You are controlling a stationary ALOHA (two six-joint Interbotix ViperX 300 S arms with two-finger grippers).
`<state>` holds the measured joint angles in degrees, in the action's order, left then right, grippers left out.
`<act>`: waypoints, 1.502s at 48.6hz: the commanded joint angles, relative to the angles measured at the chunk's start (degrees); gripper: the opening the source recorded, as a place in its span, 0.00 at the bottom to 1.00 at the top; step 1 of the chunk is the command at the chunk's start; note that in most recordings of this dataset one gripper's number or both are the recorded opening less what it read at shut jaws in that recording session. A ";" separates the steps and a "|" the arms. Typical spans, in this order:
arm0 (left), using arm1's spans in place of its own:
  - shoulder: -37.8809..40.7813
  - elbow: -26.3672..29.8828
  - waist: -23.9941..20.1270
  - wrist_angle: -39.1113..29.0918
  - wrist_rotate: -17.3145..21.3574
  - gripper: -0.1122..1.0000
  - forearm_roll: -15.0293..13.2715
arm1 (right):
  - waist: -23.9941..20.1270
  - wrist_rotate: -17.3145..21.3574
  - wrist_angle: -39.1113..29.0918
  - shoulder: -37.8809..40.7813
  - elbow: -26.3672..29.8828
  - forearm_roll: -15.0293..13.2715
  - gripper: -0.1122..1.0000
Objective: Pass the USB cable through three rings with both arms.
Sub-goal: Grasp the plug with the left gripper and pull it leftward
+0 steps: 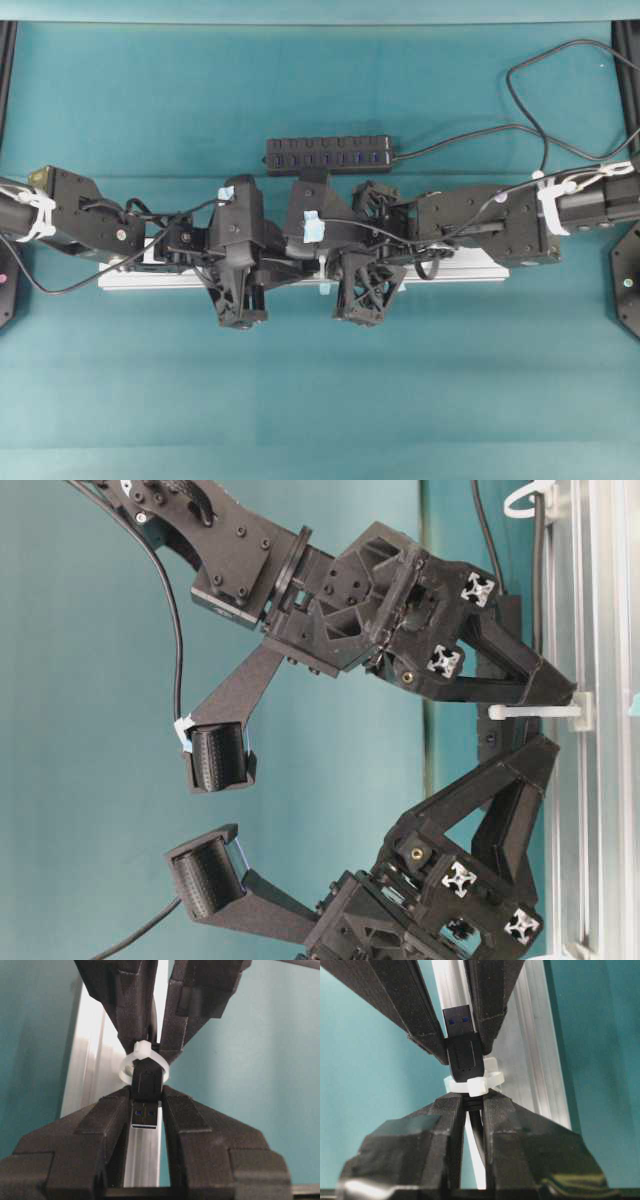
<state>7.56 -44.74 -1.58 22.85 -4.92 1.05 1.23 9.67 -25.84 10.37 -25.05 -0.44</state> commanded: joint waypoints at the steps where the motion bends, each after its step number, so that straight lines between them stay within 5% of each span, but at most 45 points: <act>1: -0.70 0.00 0.09 0.44 0.00 0.31 0.09 | -0.26 0.79 0.79 -1.23 -0.18 0.18 0.03; 19: -5.10 -4.83 0.18 0.35 -0.53 0.26 0.09 | -0.44 0.62 0.70 -4.75 -4.04 0.18 0.13; 24: -5.80 -5.36 0.35 0.35 -0.53 0.24 0.09 | -0.35 0.79 0.00 -5.89 -4.75 0.18 0.29; 36: -7.38 -5.54 0.97 -1.32 -0.53 0.24 0.09 | -0.09 0.70 -0.18 -7.82 -4.48 0.09 0.85; 73: -20.83 -8.96 0.35 -8.70 0.35 0.24 0.09 | 0.44 0.18 4.48 -7.82 1.41 -0.70 0.81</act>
<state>-11.16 -54.05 -0.97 14.33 -4.66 0.97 1.85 9.76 -23.47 3.08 -24.79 -1.05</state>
